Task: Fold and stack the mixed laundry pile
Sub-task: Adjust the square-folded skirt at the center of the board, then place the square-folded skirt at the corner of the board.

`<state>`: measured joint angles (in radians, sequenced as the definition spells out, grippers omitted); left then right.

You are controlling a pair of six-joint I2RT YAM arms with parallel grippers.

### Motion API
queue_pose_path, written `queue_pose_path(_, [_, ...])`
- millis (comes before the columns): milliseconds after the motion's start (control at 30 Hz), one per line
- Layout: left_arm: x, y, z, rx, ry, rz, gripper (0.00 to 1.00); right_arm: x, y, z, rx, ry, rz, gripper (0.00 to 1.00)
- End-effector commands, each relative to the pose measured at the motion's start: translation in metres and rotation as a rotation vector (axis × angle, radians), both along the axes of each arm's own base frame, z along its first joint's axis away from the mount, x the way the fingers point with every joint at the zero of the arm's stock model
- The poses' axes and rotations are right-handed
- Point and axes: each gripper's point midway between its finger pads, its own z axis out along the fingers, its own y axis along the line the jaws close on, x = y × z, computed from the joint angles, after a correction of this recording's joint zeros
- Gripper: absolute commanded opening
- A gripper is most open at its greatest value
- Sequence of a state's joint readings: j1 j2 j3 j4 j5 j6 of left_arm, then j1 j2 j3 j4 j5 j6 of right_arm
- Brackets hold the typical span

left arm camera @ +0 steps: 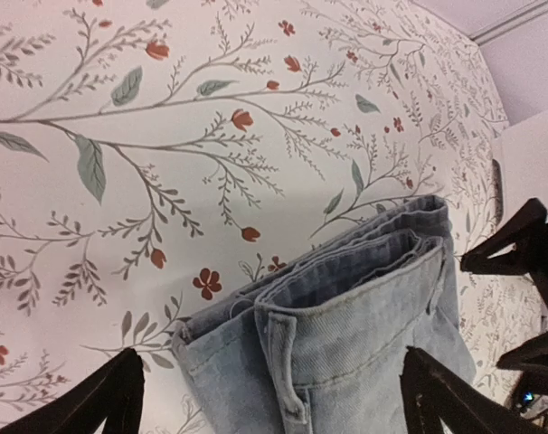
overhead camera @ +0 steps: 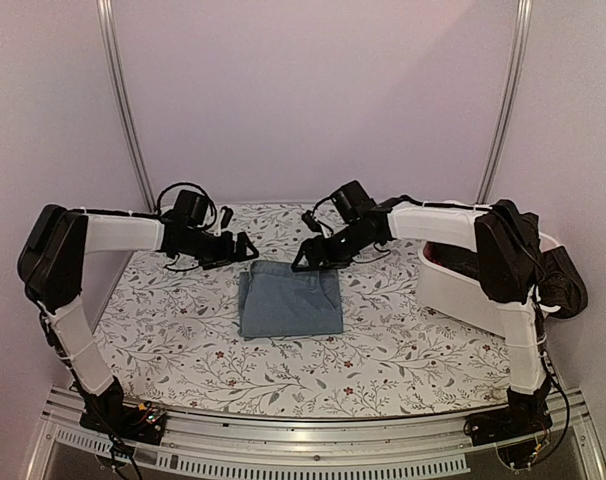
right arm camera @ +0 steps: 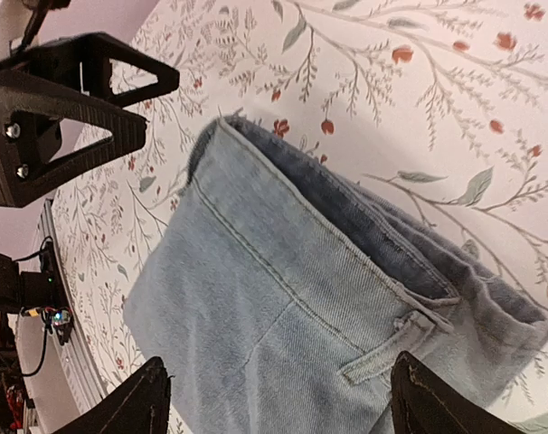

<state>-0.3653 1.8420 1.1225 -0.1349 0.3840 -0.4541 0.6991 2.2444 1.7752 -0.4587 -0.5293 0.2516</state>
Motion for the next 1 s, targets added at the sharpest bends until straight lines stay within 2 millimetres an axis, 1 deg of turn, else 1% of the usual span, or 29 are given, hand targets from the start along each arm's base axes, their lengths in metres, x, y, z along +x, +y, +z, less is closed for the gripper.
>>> queue_pose_path(0, [0.003,0.024,0.065,0.163,-0.183,0.024,1.0,0.027,-0.029,0.106,0.054,-0.221,-0.113,0.85])
queue_pose_path(33, [-0.001,0.022,0.076,0.159,-0.206,0.018,1.0,0.031,-0.035,0.114,0.054,-0.236,-0.137,0.87])
queue_pose_path(67, [-0.005,0.019,0.085,0.15,-0.211,0.009,1.0,0.033,-0.044,0.127,0.061,-0.256,-0.163,0.88])
queue_pose_path(100, [-0.01,0.013,0.092,0.145,-0.208,-0.006,1.0,0.036,-0.052,0.136,0.063,-0.273,-0.187,0.89])
queue_pose_path(133, [-0.017,0.006,0.095,0.153,-0.19,-0.033,1.0,0.039,-0.064,0.147,0.067,-0.29,-0.22,0.91])
queue_pose_path(200, [-0.031,-0.012,0.096,0.205,-0.169,-0.09,1.0,0.043,-0.083,0.156,0.072,-0.302,-0.27,0.93])
queue_pose_path(233, [-0.039,-0.021,0.093,0.233,-0.152,-0.11,1.0,0.044,-0.091,0.161,0.082,-0.308,-0.292,0.94])
queue_pose_path(267, [-0.048,-0.035,0.09,0.24,-0.131,-0.141,1.0,0.043,-0.1,0.169,0.095,-0.32,-0.308,0.95])
queue_pose_path(333, [-0.067,-0.058,0.075,0.254,-0.063,-0.167,1.0,0.041,-0.114,0.174,0.101,-0.327,-0.338,0.97])
queue_pose_path(367, [-0.078,-0.07,0.066,0.259,-0.019,-0.184,1.0,0.039,-0.119,0.173,0.098,-0.323,-0.348,0.97])
queue_pose_path(400, [-0.085,-0.079,0.058,0.273,0.002,-0.187,1.0,0.037,-0.123,0.176,0.101,-0.325,-0.353,0.97])
queue_pose_path(433, [-0.091,-0.087,0.051,0.298,0.013,-0.174,1.0,0.034,-0.126,0.174,0.098,-0.322,-0.355,0.97])
queue_pose_path(533, [-0.1,-0.103,0.022,0.343,0.074,-0.125,1.0,0.024,-0.129,0.167,0.097,-0.297,-0.347,0.98])
queue_pose_path(600, [-0.103,-0.107,0.0,0.355,0.143,-0.081,1.0,0.019,-0.13,0.161,0.097,-0.277,-0.345,0.98])
queue_pose_path(700, [-0.096,-0.101,-0.039,0.434,0.197,-0.025,1.0,0.013,-0.133,0.157,0.105,-0.265,-0.351,0.98])
queue_pose_path(767, [-0.091,-0.089,-0.067,0.486,0.254,0.007,1.0,0.01,-0.134,0.157,0.107,-0.262,-0.351,0.98])
queue_pose_path(800, [-0.087,-0.079,-0.078,0.496,0.284,0.036,1.0,0.009,-0.135,0.157,0.106,-0.262,-0.352,0.98])
queue_pose_path(867, [-0.077,-0.057,-0.09,0.49,0.325,0.086,1.0,0.008,-0.136,0.158,0.102,-0.266,-0.353,0.98])
queue_pose_path(967, [-0.052,-0.004,-0.097,0.509,0.338,0.172,1.0,0.009,-0.14,0.161,0.096,-0.281,-0.359,0.98])
